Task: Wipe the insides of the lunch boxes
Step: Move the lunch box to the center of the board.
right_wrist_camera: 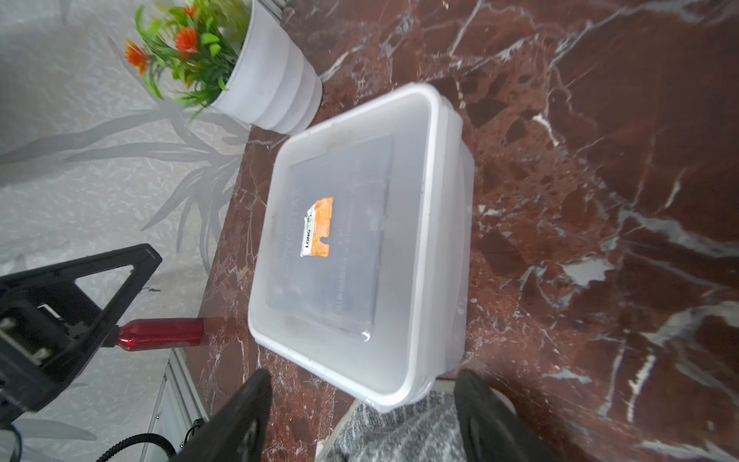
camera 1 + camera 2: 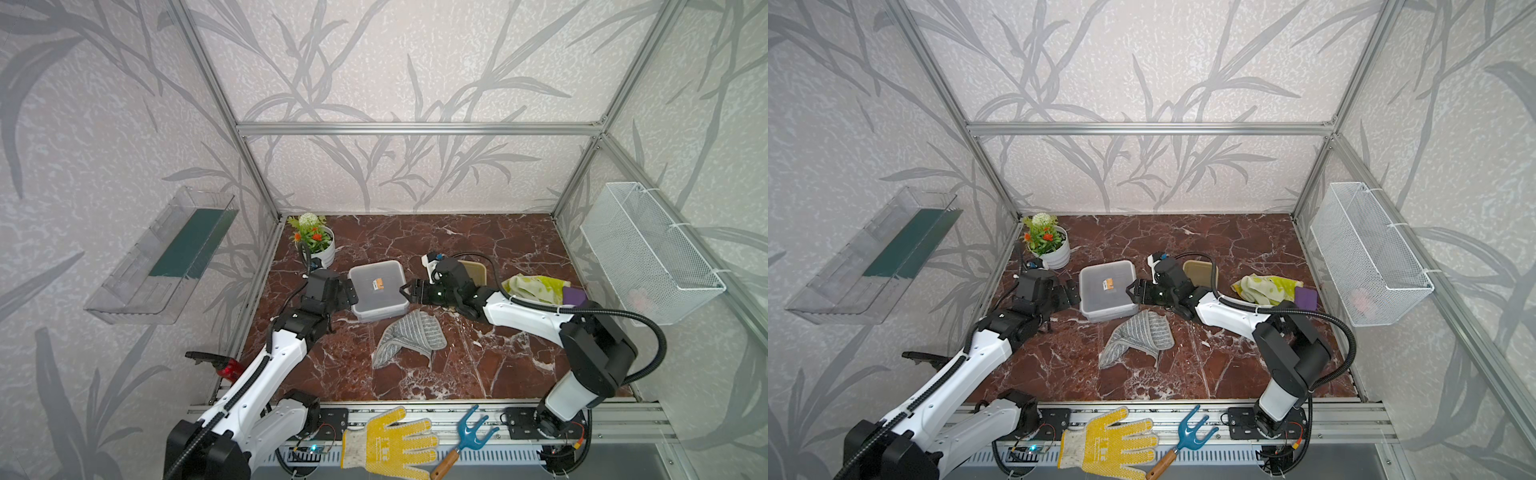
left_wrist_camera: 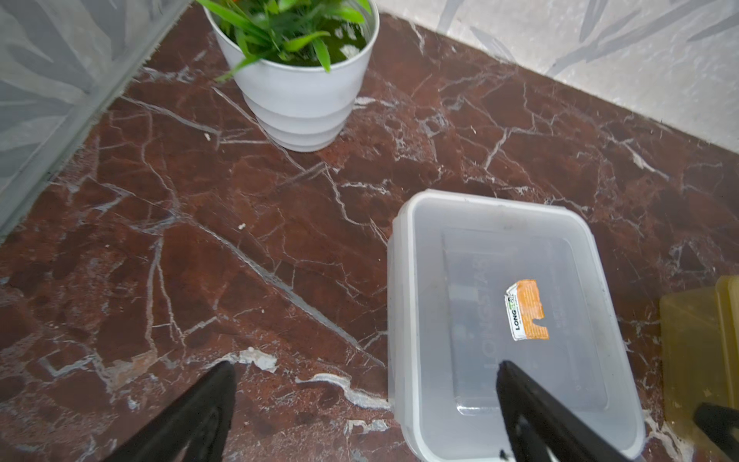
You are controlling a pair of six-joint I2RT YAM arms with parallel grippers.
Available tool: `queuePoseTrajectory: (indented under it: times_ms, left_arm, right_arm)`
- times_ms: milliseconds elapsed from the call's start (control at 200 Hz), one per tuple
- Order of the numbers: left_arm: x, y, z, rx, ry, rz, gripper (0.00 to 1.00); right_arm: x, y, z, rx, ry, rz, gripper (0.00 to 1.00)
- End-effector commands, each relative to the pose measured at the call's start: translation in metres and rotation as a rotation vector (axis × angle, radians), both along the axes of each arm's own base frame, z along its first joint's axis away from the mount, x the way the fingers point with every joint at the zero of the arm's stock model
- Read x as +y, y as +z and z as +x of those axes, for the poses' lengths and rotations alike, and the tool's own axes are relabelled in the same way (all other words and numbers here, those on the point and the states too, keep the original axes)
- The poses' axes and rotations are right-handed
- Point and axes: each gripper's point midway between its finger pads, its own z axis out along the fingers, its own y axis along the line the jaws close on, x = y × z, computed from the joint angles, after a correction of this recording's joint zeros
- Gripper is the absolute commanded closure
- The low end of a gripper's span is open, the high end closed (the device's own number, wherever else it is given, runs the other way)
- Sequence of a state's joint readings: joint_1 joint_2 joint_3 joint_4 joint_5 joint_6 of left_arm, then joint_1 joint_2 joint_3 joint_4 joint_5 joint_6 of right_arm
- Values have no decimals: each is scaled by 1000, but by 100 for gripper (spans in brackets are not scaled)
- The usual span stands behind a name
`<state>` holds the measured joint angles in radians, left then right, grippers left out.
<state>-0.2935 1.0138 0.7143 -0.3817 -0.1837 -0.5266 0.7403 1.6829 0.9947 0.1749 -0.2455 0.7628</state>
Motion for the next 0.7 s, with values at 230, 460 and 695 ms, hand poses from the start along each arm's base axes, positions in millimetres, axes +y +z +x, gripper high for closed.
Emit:
queuePoseTrajectory:
  times_ms: [230,460,695]
  left_arm:
    - [-37,-25,12,106,-120,-201,1]
    - [-43,-40,16,166,-178,-263,4]
    - [-49,-53,29,190,-223,-378,18]
  right_arm:
    - [27,-14,19,40,-48,57,29]
    - [28,-24,21,37,-55,18,29]
    - [33,-30,26,39,-58,6,31]
